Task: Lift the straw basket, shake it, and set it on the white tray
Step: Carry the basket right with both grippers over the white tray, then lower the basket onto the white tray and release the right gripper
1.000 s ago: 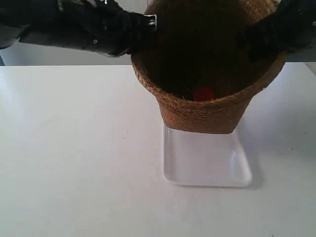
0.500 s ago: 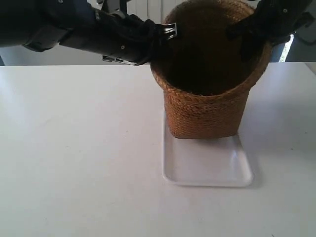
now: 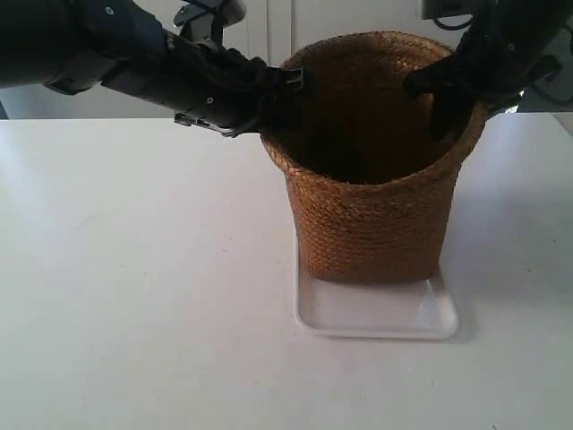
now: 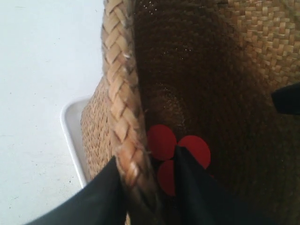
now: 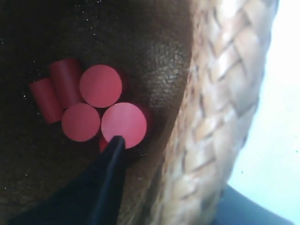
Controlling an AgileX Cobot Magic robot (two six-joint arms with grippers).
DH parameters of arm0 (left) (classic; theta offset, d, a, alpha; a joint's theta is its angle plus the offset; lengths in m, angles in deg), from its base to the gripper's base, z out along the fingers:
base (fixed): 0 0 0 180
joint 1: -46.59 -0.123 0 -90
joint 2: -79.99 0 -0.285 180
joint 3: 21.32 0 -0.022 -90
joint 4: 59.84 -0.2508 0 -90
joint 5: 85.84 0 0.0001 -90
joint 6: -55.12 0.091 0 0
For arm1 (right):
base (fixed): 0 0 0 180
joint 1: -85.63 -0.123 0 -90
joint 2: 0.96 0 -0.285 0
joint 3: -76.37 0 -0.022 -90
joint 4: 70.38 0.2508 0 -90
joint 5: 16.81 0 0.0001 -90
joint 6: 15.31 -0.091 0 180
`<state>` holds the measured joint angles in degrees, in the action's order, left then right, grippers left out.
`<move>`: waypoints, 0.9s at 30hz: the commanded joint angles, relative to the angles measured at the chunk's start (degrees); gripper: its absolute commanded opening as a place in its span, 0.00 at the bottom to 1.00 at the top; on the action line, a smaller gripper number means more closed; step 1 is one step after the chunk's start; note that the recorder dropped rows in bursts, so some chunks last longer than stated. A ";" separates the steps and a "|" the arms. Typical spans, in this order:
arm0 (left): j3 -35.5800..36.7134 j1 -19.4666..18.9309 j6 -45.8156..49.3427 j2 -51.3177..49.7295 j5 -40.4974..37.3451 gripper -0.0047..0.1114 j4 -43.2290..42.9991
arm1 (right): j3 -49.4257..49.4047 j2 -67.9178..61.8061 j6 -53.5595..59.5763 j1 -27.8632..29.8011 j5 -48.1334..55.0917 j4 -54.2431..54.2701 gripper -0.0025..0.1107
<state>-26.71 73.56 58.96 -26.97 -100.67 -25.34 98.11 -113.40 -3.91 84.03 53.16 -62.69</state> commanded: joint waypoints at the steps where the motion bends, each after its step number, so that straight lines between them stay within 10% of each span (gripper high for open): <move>1: -0.88 0.47 1.12 1.11 -0.33 0.37 0.98 | -0.78 0.28 0.42 -0.04 0.00 1.69 0.02; 19: -0.88 0.59 1.06 0.37 0.15 0.37 1.48 | -0.78 -0.68 0.31 -0.04 0.00 -2.33 0.03; 27: -0.88 0.59 1.06 0.27 0.16 0.37 1.48 | -0.78 -0.68 0.31 -0.04 0.00 -2.08 0.26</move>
<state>-26.92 73.56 58.99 -27.10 -100.67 -25.23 97.82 -113.97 -3.91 84.03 53.07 -65.10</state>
